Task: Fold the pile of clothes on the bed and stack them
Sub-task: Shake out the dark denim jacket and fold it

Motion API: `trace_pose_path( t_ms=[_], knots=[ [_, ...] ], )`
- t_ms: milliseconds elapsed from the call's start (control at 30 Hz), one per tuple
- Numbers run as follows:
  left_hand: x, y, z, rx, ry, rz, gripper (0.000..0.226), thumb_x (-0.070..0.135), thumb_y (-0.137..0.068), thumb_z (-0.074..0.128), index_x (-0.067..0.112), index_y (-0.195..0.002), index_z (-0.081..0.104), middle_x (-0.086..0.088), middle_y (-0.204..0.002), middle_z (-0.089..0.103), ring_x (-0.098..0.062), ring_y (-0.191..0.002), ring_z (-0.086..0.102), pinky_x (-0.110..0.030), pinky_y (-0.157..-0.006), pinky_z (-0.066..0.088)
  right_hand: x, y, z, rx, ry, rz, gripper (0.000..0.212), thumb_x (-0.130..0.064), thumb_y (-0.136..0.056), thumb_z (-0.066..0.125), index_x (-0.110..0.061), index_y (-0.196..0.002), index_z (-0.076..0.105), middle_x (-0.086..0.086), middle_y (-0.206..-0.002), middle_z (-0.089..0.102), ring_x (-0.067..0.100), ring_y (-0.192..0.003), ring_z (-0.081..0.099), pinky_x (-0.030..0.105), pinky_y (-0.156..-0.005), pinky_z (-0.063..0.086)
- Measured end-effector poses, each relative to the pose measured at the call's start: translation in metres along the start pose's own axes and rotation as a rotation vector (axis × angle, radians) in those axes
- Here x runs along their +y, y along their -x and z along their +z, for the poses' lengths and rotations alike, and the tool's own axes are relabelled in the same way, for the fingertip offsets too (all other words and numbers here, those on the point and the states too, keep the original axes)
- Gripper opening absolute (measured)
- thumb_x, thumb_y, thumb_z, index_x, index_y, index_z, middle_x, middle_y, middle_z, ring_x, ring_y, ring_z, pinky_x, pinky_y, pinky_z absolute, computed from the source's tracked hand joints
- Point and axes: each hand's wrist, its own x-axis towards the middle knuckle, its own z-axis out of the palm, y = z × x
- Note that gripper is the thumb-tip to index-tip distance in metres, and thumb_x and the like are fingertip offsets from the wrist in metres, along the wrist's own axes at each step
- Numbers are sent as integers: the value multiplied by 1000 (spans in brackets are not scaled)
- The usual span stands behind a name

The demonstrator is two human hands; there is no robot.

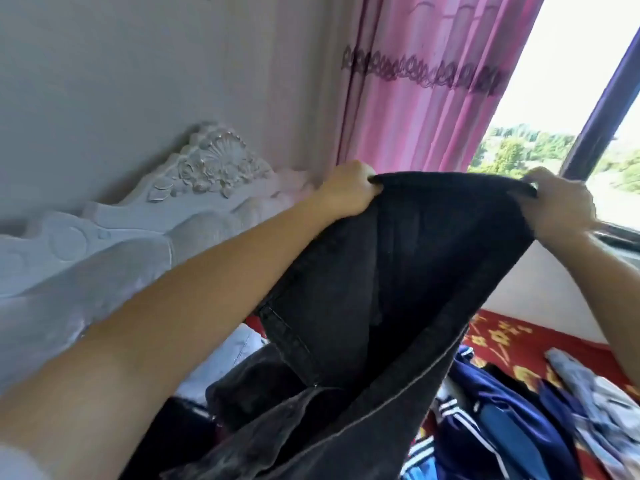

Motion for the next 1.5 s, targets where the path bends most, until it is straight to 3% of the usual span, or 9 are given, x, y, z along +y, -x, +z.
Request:
trace_pose_path(
  t_ms=[167,300,400,467,533,633,900,1200,1500],
  knots=[
    [2,31,99,-697,174,-37,42,14,-92,53,11,-133,45,-3,-104,60,-17,-88,59,-22,-75,45,152,62,47,-235,189,391,16,-8,-84,53,-12,-69,47,23,-74,49,43,-78,57,34,-61,35],
    [-38,57,149,-781,-6,-133,53,26,-93,55,12,-141,37,-7,-141,45,-19,-124,47,-20,-91,35,381,174,115,-575,321,617,22,-25,-88,44,-34,-96,62,23,-96,59,27,-82,67,23,-83,43],
    [-74,85,189,-837,-39,-276,51,29,-93,53,9,-138,41,-8,-138,47,-21,-121,49,-24,-92,39,374,267,115,-499,298,649,49,-26,-86,48,4,-123,57,26,-123,54,31,-99,61,12,-110,18],
    [-92,106,217,-861,-42,-352,44,28,-94,51,7,-133,46,-9,-132,51,-23,-117,51,-26,-84,39,307,298,99,-633,345,860,65,-38,-79,44,-2,-133,50,21,-134,50,32,-111,57,29,-101,37],
    [-107,127,245,-870,-17,-420,31,25,-94,50,8,-120,53,-11,-116,56,-23,-100,55,-26,-74,36,293,318,113,-811,381,915,41,-27,-88,47,-7,-123,54,17,-132,53,29,-113,56,31,-90,44],
    [-119,153,272,-869,17,-513,12,20,-92,50,12,-100,54,-7,-89,51,-16,-73,45,-27,-65,32,233,323,130,-1008,419,757,29,-20,-91,44,-15,-116,57,11,-127,58,28,-115,56,35,-93,45],
    [-158,201,288,-759,54,-757,28,21,-93,49,10,-118,55,-5,-115,55,-17,-97,49,-26,-79,37,148,330,207,-1176,147,381,29,-17,-89,45,-15,-117,52,7,-126,57,26,-118,51,30,-88,42],
    [-218,272,274,-570,106,-1081,20,15,-88,53,9,-105,62,-10,-108,64,-23,-87,57,-30,-75,42,46,371,265,-1388,62,-335,71,-31,-88,58,-22,-148,20,6,-157,6,28,-144,6,44,-111,22],
    [-271,283,242,-440,224,-1178,20,9,-90,47,22,-79,57,-1,-82,62,-17,-70,57,-25,-62,39,5,385,315,-1549,321,-676,91,-22,-89,61,-27,-149,-6,11,-158,-4,32,-145,-5,53,-114,5]
  ],
)
